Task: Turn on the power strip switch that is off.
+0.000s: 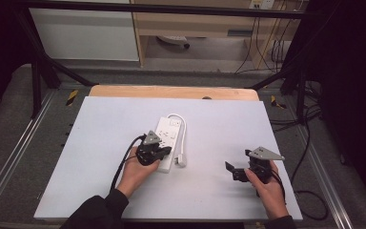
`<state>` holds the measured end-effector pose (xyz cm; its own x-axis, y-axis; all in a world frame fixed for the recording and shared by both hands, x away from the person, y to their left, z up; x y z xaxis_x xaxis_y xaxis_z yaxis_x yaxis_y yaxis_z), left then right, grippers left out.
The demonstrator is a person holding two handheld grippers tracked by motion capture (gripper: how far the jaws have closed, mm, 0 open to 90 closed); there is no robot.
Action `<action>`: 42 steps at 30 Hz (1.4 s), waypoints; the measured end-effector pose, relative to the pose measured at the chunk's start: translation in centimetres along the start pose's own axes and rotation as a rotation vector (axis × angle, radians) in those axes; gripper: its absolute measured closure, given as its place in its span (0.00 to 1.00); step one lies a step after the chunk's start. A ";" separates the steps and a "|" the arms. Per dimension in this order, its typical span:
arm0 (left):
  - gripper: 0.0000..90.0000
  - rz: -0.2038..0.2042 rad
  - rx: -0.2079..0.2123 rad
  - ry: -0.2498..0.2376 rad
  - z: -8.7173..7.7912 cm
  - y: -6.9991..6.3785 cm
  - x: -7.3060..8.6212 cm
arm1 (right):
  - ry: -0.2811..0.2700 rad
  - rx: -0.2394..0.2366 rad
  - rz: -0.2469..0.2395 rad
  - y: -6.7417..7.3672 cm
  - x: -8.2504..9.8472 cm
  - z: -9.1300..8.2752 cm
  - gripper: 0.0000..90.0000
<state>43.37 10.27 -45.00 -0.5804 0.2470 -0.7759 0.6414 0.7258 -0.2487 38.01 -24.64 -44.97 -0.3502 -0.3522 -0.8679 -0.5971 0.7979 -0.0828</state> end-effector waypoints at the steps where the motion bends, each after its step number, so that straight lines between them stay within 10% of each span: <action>1: 1.00 -0.001 0.001 0.004 0.0 0.0 0.0 | 0.000 0.000 0.000 0.0 0.0 0.0 0.03; 42: 1.00 -0.009 0.001 -0.016 0.2 0.1 0.0 | -0.005 0.001 0.002 -0.1 0.0 -0.1 0.03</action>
Point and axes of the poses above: each handheld gripper's, and its own axes: z roughly forward along the jaws, x roughly out of its underside, y roughly to its left, the point moved 2 cm from there along z, roughly forward along the jaws, and after that the axes turned 10 degrees about -z, right-handed, at the moved point
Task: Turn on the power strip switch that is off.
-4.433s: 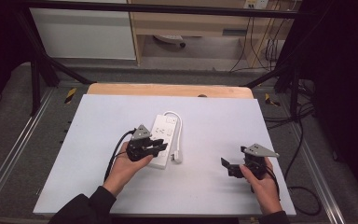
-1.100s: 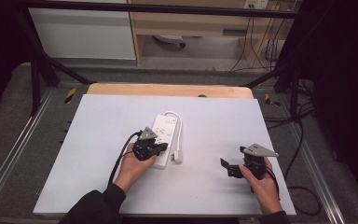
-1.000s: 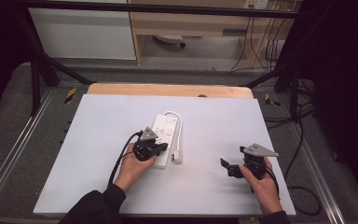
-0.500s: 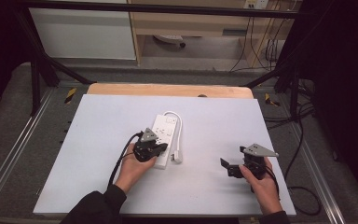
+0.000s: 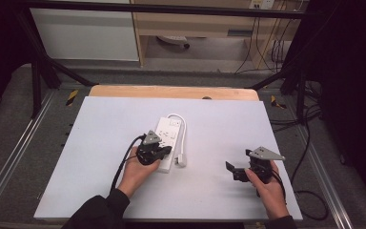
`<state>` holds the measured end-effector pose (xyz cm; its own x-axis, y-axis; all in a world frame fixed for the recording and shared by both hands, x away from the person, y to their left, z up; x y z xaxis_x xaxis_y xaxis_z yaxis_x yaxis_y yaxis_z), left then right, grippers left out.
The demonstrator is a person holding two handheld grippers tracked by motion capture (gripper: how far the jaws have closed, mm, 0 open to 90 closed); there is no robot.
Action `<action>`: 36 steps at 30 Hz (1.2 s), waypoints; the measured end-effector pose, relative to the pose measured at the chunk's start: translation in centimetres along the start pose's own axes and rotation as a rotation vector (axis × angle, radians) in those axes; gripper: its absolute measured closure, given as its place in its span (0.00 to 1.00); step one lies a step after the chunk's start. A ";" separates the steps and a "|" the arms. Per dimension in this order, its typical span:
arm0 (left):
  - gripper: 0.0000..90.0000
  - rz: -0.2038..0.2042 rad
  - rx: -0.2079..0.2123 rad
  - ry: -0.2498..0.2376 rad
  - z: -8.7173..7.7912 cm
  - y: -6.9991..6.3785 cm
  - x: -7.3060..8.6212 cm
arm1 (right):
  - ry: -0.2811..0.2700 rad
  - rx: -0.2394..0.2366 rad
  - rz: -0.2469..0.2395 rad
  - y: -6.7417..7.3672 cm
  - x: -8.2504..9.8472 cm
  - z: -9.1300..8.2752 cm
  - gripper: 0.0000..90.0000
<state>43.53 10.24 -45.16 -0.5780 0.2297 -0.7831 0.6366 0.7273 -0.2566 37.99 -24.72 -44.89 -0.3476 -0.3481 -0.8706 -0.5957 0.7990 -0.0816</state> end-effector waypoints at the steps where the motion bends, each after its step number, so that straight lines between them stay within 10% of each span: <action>1: 1.00 -0.001 0.002 -0.003 0.0 0.0 0.0 | 0.000 0.000 0.001 0.0 0.0 0.0 0.03; 21: 0.87 0.003 0.011 -0.045 -0.6 -0.6 -0.7 | 0.003 0.000 -0.002 0.0 0.0 0.0 0.03; 36: 0.46 -0.024 0.056 -0.074 -0.7 -1.2 -1.4 | 0.002 -0.001 0.000 0.0 0.0 0.0 0.03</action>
Point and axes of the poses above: each handheld gripper's, and its own axes: z roughly forward along the jaws, x roughly out of its underside, y roughly to its left, the point moved 2 cm from there along z, roughly forward along the jaws, and after that the axes turned 10 degrees about -z, right-handed, at the moved point
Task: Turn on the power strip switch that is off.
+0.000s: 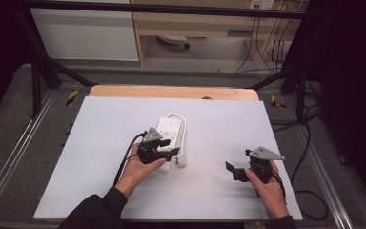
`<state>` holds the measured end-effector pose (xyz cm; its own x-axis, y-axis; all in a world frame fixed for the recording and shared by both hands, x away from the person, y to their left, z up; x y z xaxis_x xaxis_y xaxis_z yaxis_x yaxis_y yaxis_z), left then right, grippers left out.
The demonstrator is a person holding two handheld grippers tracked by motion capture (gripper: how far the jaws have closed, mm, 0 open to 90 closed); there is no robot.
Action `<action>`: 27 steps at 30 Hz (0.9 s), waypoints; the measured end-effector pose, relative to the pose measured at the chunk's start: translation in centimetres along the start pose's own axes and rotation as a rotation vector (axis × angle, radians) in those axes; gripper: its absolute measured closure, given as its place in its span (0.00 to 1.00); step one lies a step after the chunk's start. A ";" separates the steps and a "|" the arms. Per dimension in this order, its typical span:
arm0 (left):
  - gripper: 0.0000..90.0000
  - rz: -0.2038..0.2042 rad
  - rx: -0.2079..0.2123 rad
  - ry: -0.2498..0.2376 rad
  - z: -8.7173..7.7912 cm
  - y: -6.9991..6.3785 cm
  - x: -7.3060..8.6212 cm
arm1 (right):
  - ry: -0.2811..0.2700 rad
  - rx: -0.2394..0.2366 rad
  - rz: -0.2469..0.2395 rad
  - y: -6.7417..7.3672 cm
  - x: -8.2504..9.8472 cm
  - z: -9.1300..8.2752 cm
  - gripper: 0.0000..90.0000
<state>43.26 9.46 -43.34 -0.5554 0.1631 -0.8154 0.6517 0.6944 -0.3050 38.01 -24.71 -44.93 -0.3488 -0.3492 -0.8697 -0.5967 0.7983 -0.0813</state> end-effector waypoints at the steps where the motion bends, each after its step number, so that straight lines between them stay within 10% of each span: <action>1: 0.41 -0.002 0.003 -0.005 0.0 0.0 0.0 | 0.001 0.000 0.000 0.0 0.0 0.0 0.03; 10: 0.10 -0.031 -0.003 -0.044 -0.3 0.0 -0.4 | 0.003 -0.004 0.000 0.0 0.0 0.0 0.03; 27: 0.09 -0.069 -0.008 -0.059 -1.7 0.6 -1.5 | 0.002 -0.006 0.004 0.0 0.0 0.0 0.03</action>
Point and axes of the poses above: each handheld gripper's, and its own axes: z roughly forward along the jaws, x roughly out of its underside, y roughly to its left, the point moved 2 cm from there along z, roughly forward along the jaws, and after that the axes turned 10 degrees about -z, right-handed, at the moved point
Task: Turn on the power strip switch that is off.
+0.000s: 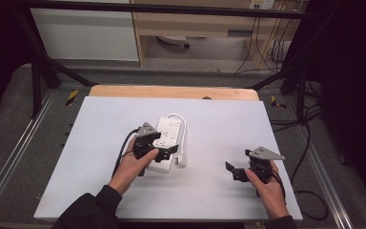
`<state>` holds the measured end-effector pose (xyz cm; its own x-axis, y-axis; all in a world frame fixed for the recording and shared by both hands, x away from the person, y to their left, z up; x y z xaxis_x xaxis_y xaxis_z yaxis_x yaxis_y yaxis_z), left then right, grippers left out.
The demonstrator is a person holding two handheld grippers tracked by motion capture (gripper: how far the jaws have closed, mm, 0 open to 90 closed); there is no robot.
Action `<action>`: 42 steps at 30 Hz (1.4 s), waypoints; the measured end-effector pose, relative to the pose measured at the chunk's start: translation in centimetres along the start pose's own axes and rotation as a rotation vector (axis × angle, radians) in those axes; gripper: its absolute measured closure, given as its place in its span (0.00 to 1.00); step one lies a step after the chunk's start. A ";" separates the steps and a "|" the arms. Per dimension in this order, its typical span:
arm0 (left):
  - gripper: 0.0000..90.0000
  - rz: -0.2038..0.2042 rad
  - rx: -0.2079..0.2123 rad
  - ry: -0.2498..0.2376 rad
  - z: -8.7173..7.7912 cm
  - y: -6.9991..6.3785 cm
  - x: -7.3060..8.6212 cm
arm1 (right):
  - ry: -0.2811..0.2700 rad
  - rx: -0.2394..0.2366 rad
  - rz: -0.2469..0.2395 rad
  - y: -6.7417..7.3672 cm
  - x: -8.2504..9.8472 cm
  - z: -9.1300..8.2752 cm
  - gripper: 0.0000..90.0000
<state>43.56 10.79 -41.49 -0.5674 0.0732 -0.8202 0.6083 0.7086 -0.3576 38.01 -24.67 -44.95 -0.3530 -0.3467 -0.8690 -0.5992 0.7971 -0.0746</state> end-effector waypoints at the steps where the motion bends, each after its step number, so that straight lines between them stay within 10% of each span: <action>1: 0.09 -0.002 0.001 -0.001 -0.1 0.1 -0.1 | 0.000 0.000 0.001 0.0 0.0 0.0 0.03; 42: 0.09 0.016 -0.120 -0.121 -12.4 4.4 0.1 | -0.008 -0.002 0.017 -0.1 0.1 -0.2 0.02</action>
<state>39.28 22.62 -37.61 -0.4829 0.0053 -0.8757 0.5419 0.7873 -0.2941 37.90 -24.82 -44.92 -0.3577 -0.3290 -0.8740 -0.5946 0.8019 -0.0585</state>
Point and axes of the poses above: each handheld gripper's, and its own axes: z roughly forward along the jaws, x roughly out of its underside, y roughly to its left, the point moved 2 cm from there along z, roughly forward along the jaws, and after that the axes turned 10 degrees about -z, right-handed, at the moved point
